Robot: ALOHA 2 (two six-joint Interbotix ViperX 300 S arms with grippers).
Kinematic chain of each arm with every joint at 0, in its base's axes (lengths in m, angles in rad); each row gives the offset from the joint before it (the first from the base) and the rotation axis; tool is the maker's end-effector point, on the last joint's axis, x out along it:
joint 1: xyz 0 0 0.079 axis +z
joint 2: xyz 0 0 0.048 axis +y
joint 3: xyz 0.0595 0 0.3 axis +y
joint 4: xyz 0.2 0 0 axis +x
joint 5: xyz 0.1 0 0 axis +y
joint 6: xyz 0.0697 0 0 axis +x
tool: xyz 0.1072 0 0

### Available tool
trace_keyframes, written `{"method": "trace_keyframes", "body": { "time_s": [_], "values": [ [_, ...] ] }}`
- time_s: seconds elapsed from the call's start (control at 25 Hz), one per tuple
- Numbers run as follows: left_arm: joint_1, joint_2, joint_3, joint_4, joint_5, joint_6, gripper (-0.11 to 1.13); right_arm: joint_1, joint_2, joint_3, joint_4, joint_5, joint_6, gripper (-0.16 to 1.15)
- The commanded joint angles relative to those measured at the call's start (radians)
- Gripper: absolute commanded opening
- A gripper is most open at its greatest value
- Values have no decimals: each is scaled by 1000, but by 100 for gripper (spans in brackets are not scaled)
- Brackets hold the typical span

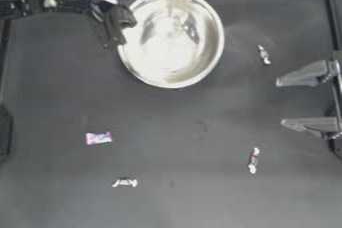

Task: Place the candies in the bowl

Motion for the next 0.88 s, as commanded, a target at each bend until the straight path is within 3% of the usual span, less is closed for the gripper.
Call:
{"method": "trace_keyframes", "body": {
  "time_s": [0.04,0.2,0.36,0.44,0.6,0.64,0.88],
  "values": [
    [-3,34,-46,-60,-25,49,34,0,6,-11,3,-3,-3,98],
    [-3,103,-81,-138,-38,129,32,0,6,-11,3,-3,-3,98],
    [2,156,-121,-161,-52,176,41,0,6,-11,3,2,-2,98],
    [2,176,-133,-161,-52,183,55,0,6,-11,3,11,-2,98],
    [2,186,-138,-161,-54,195,101,-9,6,-12,11,28,-2,98],
    [2,183,-138,-163,-54,195,107,-21,6,-12,15,35,-2,98],
    [2,138,-130,-161,-54,198,95,-112,3,-46,75,164,-2,98]
  ]
}}
